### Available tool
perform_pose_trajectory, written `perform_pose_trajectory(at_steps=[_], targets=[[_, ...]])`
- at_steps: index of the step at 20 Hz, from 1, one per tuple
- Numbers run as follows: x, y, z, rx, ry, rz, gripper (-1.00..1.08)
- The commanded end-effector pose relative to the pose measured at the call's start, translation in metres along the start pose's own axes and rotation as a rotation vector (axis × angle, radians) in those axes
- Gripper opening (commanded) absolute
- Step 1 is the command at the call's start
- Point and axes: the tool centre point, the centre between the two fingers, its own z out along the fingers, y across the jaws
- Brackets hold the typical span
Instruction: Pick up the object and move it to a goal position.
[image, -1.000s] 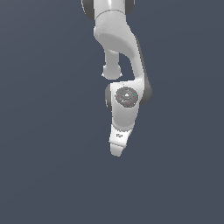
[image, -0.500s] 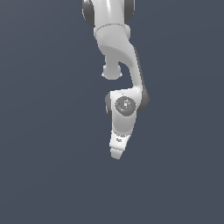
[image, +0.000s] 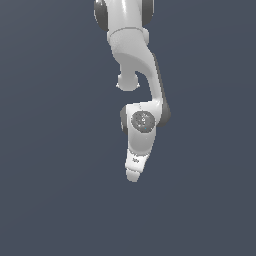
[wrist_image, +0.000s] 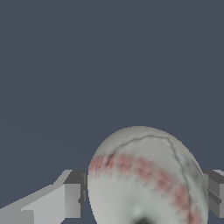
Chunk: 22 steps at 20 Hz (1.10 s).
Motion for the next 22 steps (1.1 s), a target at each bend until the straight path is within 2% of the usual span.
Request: perform_pose_trajectory(at_steps=[1, 12, 22], targets=[[0.0, 0.0, 0.0, 0.0, 0.0, 0.0, -1.0], [-0.005, -0.007, -0.023, 0.0, 0.0, 0.0, -1.0], [-0.021, -0.028, -0.096, 0.0, -0.002, 0.0, -1.0]])
